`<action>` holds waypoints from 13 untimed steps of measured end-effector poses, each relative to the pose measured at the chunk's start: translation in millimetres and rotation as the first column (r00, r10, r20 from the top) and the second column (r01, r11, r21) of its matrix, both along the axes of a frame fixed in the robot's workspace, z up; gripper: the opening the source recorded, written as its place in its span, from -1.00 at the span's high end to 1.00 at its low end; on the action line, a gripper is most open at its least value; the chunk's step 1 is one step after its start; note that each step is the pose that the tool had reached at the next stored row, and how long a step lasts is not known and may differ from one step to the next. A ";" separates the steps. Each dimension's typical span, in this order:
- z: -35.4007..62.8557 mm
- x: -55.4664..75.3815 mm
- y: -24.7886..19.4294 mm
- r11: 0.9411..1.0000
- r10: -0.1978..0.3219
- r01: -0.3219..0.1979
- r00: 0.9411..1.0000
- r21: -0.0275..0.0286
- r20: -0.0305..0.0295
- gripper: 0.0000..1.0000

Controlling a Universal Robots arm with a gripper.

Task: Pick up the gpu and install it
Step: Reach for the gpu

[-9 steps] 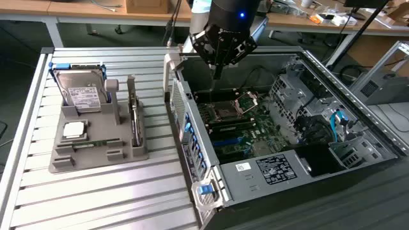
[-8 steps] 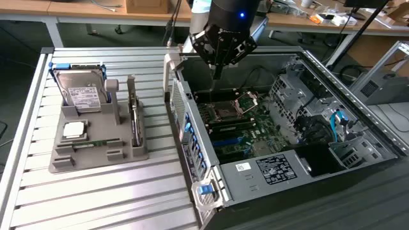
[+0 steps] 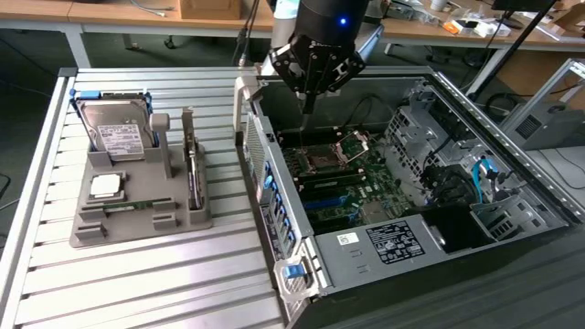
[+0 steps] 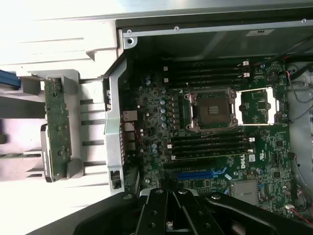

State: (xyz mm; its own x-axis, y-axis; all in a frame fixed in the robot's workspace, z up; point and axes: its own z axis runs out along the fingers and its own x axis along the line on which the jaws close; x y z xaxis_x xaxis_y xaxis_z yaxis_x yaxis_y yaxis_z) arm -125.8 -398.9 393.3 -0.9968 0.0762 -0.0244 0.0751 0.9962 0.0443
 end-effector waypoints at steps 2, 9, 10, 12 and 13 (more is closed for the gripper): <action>0.0 -0.6 0.0 1.000 0.000 0.000 1.000 0.000 0.000 0.79; 0.0 -3.0 0.0 1.000 0.000 0.000 1.000 0.000 0.000 0.79; 0.0 -3.3 0.0 1.000 0.000 0.000 1.000 0.000 0.000 0.79; 0.0 -4.2 0.0 1.000 0.000 0.000 1.000 0.000 0.000 0.79; 0.0 -5.2 0.0 1.000 0.000 0.000 1.000 0.000 0.000 0.79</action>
